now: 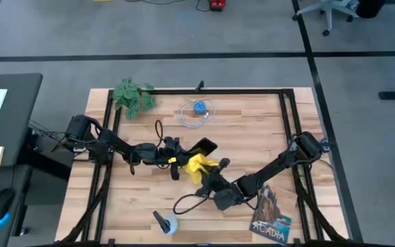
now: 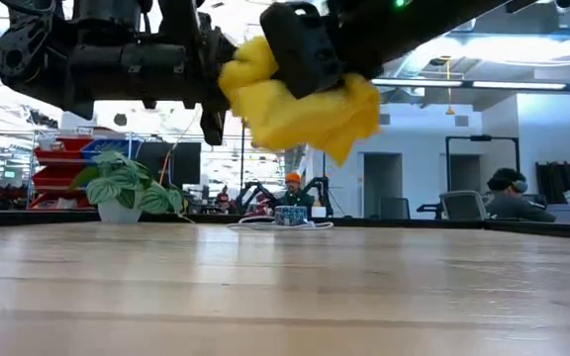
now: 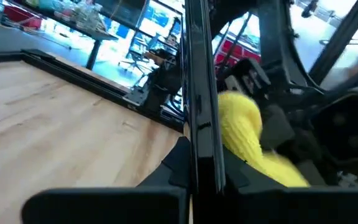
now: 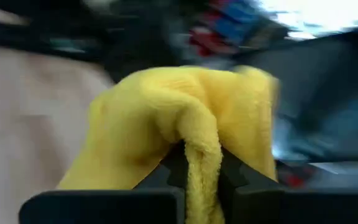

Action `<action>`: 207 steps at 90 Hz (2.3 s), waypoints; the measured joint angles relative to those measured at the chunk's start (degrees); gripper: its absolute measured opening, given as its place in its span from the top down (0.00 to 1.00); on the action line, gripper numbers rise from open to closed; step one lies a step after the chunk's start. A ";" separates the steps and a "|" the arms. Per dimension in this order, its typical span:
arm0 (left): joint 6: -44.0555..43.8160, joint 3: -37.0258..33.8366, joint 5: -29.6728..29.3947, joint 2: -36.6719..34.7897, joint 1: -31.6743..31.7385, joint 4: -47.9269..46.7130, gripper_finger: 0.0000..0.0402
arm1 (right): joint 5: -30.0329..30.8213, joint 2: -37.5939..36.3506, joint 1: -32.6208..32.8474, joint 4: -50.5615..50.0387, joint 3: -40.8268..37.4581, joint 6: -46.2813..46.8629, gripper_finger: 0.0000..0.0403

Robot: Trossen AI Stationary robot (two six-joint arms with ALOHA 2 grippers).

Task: Apply microfiber cloth
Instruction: Wipe the cellphone using a microfiber cloth

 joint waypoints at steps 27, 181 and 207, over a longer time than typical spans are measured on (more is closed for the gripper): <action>0.46 -0.34 0.78 0.13 -0.22 -0.57 0.98 | -8.74 -0.02 -0.61 0.50 0.00 5.64 0.97; -0.55 -0.20 1.52 0.35 -1.81 -5.05 0.98 | -12.27 -12.35 -4.98 -19.79 0.11 -5.80 0.98; -0.37 -0.09 1.23 0.35 -1.79 -10.21 0.98 | -18.17 -10.69 -4.63 -15.43 0.13 -9.17 0.98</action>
